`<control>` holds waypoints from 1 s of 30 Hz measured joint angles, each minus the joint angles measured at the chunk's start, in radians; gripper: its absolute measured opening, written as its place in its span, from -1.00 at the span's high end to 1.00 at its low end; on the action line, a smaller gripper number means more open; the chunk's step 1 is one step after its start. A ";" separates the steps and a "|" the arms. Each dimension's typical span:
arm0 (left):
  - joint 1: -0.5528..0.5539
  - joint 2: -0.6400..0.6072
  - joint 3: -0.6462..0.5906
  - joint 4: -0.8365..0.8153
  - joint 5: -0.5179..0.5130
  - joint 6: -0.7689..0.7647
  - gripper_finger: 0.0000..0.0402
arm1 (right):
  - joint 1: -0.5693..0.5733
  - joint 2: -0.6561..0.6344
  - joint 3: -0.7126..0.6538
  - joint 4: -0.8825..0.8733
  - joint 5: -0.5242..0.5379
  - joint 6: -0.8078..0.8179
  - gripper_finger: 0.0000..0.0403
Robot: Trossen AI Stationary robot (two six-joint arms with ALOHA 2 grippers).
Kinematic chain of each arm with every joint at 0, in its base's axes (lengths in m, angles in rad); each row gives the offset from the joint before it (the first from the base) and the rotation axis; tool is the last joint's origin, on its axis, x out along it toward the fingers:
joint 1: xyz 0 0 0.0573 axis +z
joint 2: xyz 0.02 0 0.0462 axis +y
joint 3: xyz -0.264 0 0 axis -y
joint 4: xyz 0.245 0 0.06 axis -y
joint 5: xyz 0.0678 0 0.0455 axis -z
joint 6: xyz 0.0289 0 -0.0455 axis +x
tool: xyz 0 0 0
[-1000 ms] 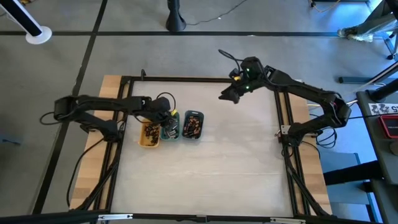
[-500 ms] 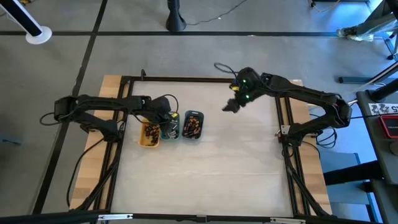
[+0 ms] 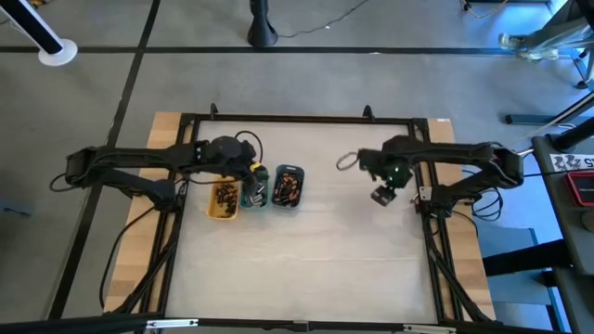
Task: Sort batteries
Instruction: Put the silver battery into the green bin
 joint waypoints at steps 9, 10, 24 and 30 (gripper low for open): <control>0.003 -0.012 0.000 -0.050 -0.001 0.044 0.15 | 0.053 0.145 -0.272 0.049 0.172 -0.253 -0.22; 0.006 -0.012 0.000 -0.053 -0.001 0.036 0.15 | 0.060 0.168 -0.293 0.059 0.197 -0.273 -0.22; 0.047 -0.012 0.000 -0.040 -0.003 -0.059 0.15 | 0.079 0.400 -0.323 0.180 0.182 -0.311 -0.22; 0.060 -0.012 0.000 -0.039 -0.007 -0.073 0.15 | 0.078 0.454 -0.324 0.200 0.170 -0.317 -0.21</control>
